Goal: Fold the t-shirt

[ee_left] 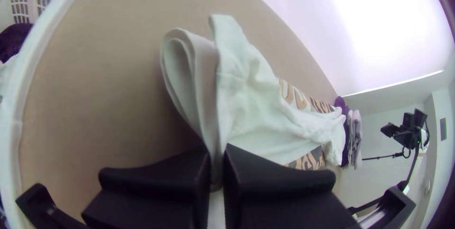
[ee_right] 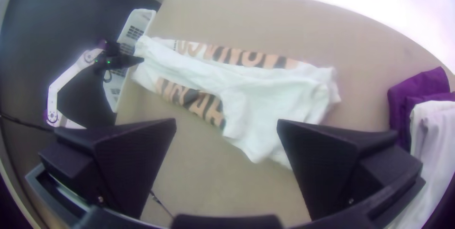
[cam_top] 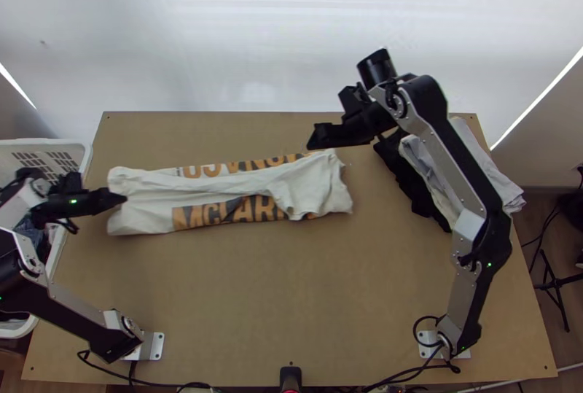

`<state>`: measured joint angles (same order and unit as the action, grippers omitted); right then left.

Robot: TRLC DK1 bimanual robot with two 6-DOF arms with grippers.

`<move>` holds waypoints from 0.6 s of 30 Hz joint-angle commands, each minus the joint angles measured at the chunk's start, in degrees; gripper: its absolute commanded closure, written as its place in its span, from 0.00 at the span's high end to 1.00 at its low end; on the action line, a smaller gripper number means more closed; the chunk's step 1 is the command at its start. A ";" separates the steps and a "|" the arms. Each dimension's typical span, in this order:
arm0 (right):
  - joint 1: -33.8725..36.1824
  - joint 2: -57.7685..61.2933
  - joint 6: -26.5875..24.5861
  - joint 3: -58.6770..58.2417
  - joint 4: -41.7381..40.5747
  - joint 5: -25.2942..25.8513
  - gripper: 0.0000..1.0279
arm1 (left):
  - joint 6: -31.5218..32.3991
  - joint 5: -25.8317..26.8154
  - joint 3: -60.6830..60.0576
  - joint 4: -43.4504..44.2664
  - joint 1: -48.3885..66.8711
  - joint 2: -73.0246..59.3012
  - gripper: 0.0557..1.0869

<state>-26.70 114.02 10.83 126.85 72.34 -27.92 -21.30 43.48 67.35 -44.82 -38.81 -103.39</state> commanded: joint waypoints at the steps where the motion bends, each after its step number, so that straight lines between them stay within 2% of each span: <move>1: 2.97 -3.27 -0.63 -3.54 0.88 -0.99 0.96 | -6.83 -0.68 8.59 -10.55 -10.50 -2.07 0.03; 5: 2.79 -3.98 -0.72 -4.06 0.88 -1.26 0.96 | -6.74 -3.32 14.91 -19.43 -10.24 -0.58 0.03; 9: 2.88 -4.24 -0.81 -4.33 0.88 -1.70 0.96 | -3.84 -3.76 14.83 -23.39 -2.68 7.59 0.03; 14: 2.97 -4.68 -0.81 -4.33 0.88 -1.87 0.96 | 6.89 -4.29 16.93 -23.30 14.11 16.73 0.03; 18: 3.32 -5.21 -0.90 -4.68 0.88 -1.87 0.96 | 16.38 -5.96 23.00 -22.95 28.00 17.00 0.03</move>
<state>-23.86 109.69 10.02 122.69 73.19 -29.61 -16.51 39.24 83.59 -66.67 -29.30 -91.11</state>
